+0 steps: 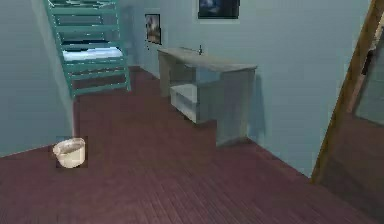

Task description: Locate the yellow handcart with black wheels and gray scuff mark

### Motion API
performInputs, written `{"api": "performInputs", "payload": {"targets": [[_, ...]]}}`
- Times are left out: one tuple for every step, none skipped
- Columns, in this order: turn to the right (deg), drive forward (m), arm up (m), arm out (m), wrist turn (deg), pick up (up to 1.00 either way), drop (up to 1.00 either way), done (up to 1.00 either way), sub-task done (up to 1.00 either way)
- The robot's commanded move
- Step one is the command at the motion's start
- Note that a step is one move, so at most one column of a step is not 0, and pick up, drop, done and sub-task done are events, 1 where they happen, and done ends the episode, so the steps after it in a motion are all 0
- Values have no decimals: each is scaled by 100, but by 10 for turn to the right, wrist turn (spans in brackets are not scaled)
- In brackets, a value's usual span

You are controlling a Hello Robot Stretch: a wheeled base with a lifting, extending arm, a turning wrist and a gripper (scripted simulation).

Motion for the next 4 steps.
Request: {"api": "performInputs", "payload": {"targets": [[450, 0, 0, 0, 0, 0, 0, 0, 0], [0, 95, 0, 0, 0, 0, 0, 0, 0], [90, 0, 0, 0, 0, 0, 0, 0, 0], [0, 100, 0, 0, 0, 0, 0, 0, 0]]}}
